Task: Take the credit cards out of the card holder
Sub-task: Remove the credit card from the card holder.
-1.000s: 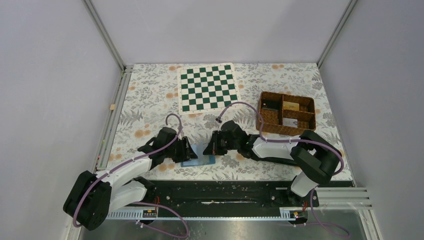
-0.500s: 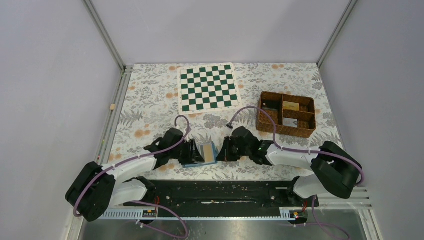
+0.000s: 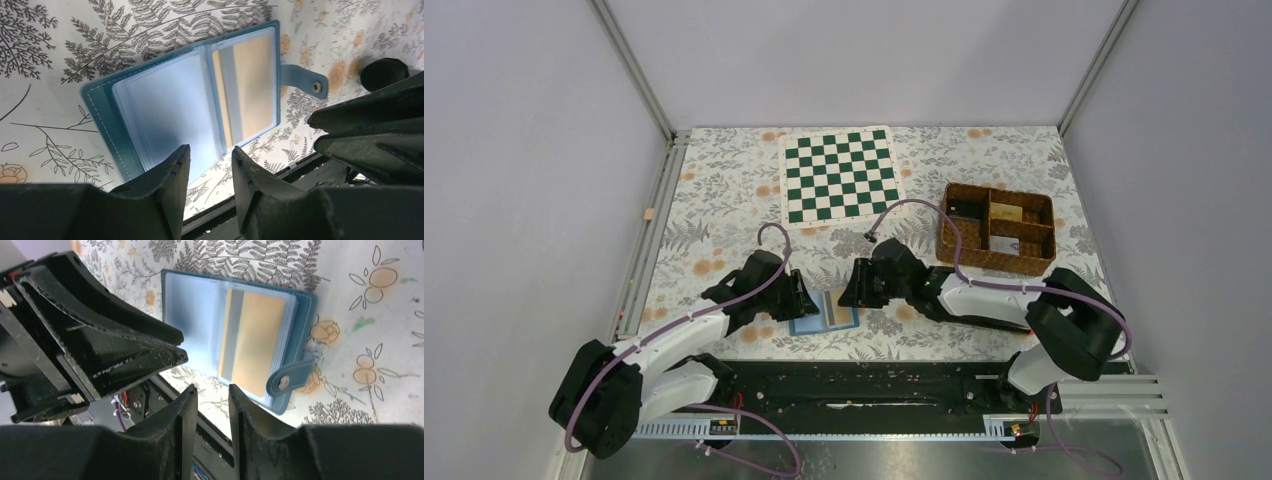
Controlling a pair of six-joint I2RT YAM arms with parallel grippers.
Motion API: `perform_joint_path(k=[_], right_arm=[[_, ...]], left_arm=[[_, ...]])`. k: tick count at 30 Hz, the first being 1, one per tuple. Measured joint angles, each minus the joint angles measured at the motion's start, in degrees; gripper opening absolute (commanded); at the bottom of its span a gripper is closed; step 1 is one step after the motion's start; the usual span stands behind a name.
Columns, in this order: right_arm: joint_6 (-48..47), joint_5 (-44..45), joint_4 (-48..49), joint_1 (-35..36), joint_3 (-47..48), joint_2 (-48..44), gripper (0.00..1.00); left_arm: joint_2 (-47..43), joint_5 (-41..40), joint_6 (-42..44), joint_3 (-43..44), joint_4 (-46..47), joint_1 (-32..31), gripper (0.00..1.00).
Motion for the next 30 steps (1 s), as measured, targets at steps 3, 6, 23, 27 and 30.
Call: perform_joint_path(k=[3, 6, 23, 27, 30], right_arm=[[0.1, 0.6, -0.3, 0.0, 1.8, 3.1, 0.43], [-0.5, 2.3, -1.7, 0.0, 3.9, 5.8, 0.45], [-2.7, 5.6, -4.7, 0.0, 8.2, 12.8, 0.44], [-2.6, 5.0, -3.9, 0.0, 8.3, 13.3, 0.43], [-2.0, 4.4, -3.1, 0.0, 8.3, 13.6, 0.43]], left_arm=[[2.3, 0.5, 0.1, 0.0, 0.2, 0.5, 0.35], [4.1, 1.0, 0.1, -0.2, 0.8, 0.8, 0.35], [4.4, 2.4, 0.1, -1.9, 3.9, 0.9, 0.35], [4.4, 2.4, 0.1, -2.2, 4.3, 0.9, 0.35], [4.7, 2.8, 0.1, -2.3, 4.8, 1.0, 0.35]])
